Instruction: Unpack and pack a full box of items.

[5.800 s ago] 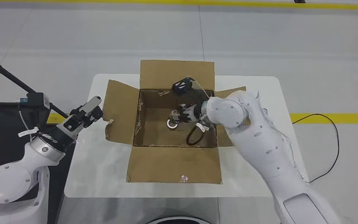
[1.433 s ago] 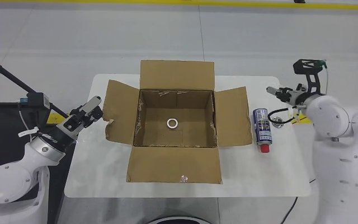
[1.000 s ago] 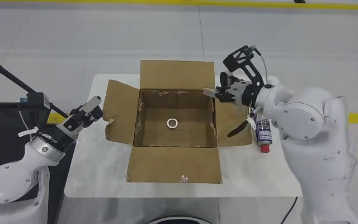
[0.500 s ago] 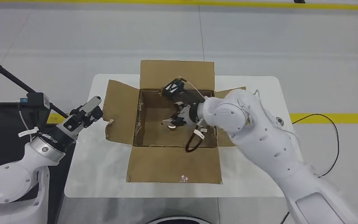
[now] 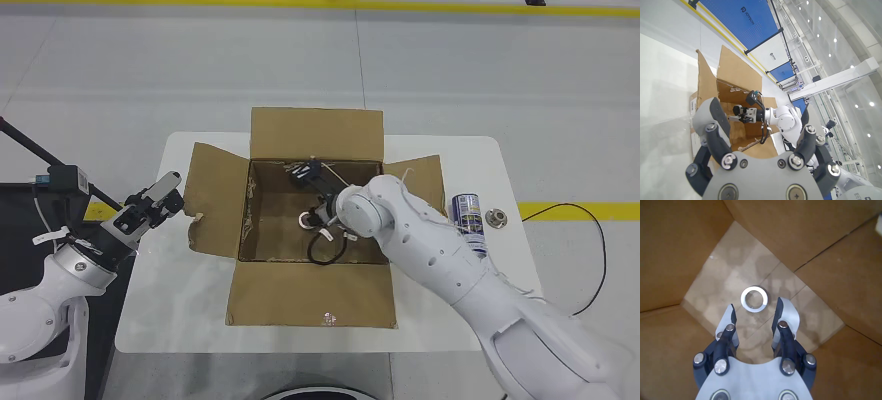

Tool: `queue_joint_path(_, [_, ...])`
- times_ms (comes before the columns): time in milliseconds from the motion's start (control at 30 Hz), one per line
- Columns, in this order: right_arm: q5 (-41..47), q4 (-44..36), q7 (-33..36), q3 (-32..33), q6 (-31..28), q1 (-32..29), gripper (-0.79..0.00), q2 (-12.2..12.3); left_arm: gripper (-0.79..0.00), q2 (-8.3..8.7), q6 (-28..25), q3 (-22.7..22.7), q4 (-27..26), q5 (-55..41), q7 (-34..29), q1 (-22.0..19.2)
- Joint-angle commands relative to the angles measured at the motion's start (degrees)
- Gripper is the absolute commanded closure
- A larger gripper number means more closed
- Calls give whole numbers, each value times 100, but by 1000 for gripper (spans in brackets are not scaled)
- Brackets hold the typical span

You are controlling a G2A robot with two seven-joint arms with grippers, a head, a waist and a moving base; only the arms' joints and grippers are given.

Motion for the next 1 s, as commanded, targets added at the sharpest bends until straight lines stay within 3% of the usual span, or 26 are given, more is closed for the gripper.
queue_joint_path(0, [18,234,-60,-70,-19,42,-434,-93,-785,0,0,0,0,0,0,0])
queue_joint_path(333, [86,1076,-207,-249,-205,238,-252,-505,-785,0,0,0,0,0,0,0])
queue_joint_path(667, [16,1555,-214,-314,-353,308,-206,-780,-785,0,0,0,0,0,0,0])
queue_joint_path(833, [-49,1703,-200,-311,-393,337,-120,-882,-785,0,0,0,0,0,0,0])
queue_joint_path(933, [-82,1773,-186,-294,-422,344,0,-928,-785,0,0,0,0,0,0,0])
queue_joint_path(967, [-99,1793,-181,-288,-424,345,0,-940,-785,0,0,0,0,0,0,0])
